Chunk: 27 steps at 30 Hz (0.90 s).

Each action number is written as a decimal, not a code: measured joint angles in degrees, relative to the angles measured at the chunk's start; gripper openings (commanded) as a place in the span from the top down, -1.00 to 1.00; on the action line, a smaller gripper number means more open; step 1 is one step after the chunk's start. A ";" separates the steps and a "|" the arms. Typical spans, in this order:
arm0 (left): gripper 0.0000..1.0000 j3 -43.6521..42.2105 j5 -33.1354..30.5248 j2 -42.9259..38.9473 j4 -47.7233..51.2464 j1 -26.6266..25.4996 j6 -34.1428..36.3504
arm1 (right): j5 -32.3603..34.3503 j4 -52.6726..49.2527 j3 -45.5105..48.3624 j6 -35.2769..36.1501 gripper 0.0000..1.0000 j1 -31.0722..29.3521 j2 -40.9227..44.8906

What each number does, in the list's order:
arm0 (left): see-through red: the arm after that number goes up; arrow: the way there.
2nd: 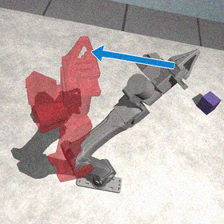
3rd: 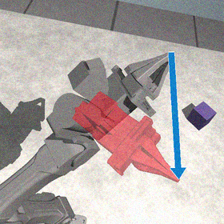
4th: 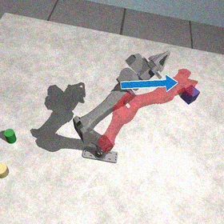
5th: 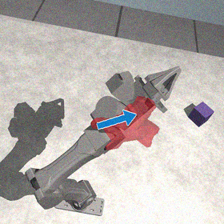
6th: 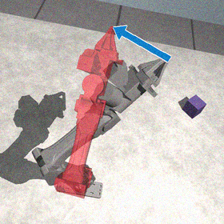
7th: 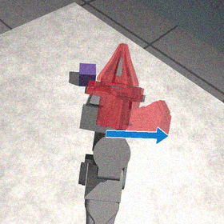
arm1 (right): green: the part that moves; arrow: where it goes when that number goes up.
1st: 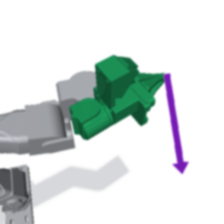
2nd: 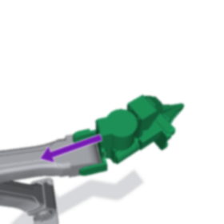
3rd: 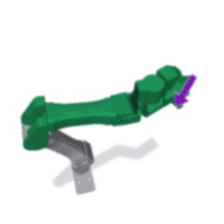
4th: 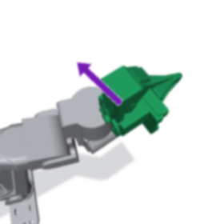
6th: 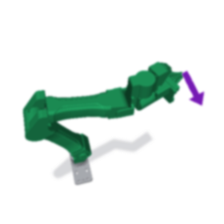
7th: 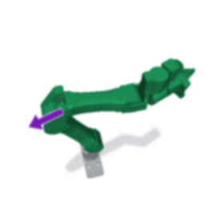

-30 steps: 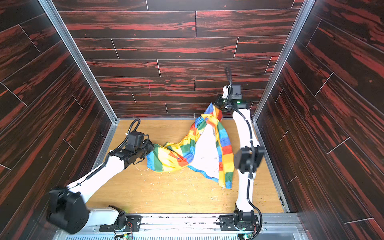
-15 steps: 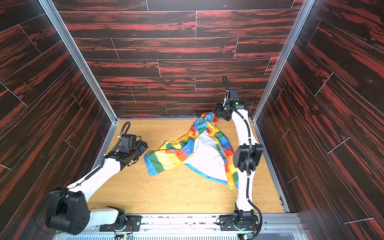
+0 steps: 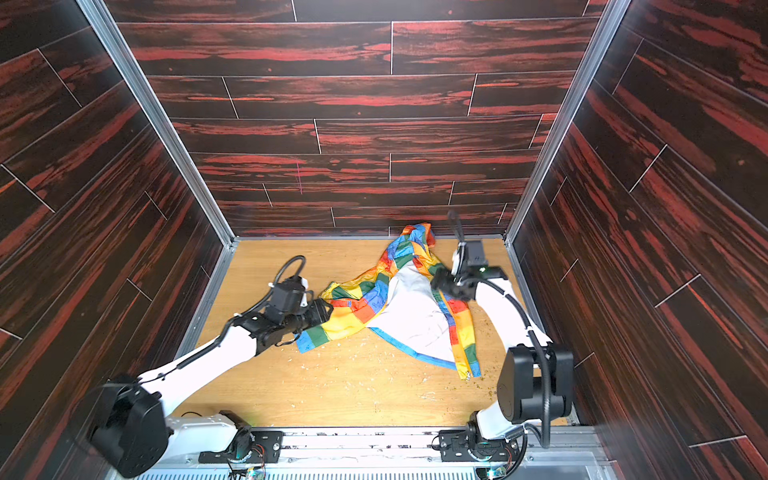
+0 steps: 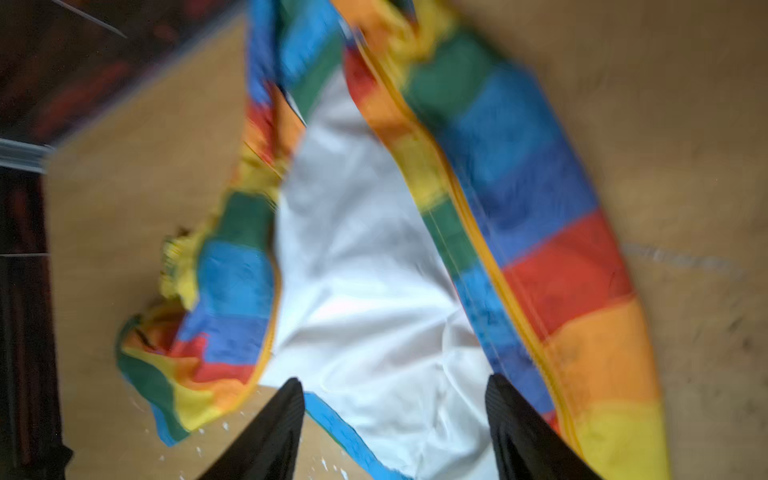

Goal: Zip up the jacket

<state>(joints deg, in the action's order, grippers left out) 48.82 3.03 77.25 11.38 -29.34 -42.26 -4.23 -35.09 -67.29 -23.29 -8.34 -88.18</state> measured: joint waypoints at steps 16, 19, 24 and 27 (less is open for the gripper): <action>-0.30 16.98 -7.48 16.94 1.70 -8.35 24.24 | 14.05 3.56 7.80 1.14 -0.03 -2.91 -9.46; -0.30 21.59 -9.07 22.53 2.21 -9.01 28.33 | 16.09 3.78 7.78 1.27 0.14 -2.91 -9.51; -0.31 29.29 -9.20 32.39 3.58 -9.84 33.59 | 17.53 4.02 6.78 1.36 0.70 -2.91 -10.21; -0.28 32.06 -8.37 35.93 5.16 -10.23 35.69 | 17.81 3.93 5.92 1.55 0.94 -2.91 -10.19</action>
<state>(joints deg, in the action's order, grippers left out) 80.88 -5.34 113.19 16.53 -39.57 -6.57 13.58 -31.16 -61.36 -21.74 -11.25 -98.37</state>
